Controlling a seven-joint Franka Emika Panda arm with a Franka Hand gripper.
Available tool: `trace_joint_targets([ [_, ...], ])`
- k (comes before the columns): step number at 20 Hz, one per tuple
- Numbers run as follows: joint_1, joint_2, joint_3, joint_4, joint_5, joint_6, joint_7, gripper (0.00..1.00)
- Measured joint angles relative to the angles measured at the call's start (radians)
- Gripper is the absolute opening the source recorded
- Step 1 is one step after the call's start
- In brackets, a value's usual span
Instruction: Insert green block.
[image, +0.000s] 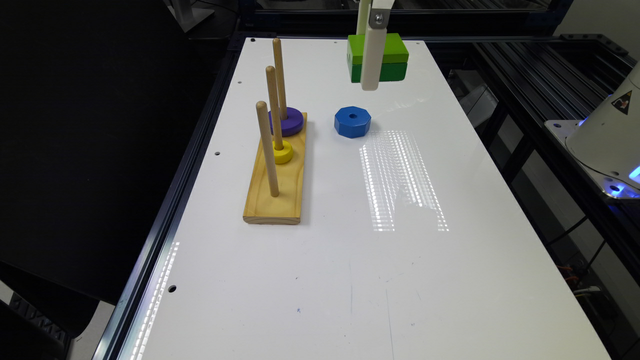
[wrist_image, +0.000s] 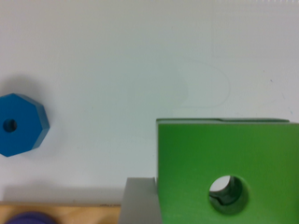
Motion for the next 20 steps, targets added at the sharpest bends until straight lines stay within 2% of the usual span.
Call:
trace_joint_targets([
  [12,-0.001,0.007,0.003,0.007,0.0001,0.019,0.000,0.00],
  [15,-0.003,0.028,0.003,0.029,-0.0008,0.022,0.000,0.00],
  [20,-0.012,0.082,0.003,0.084,-0.0045,0.022,-0.002,0.00],
])
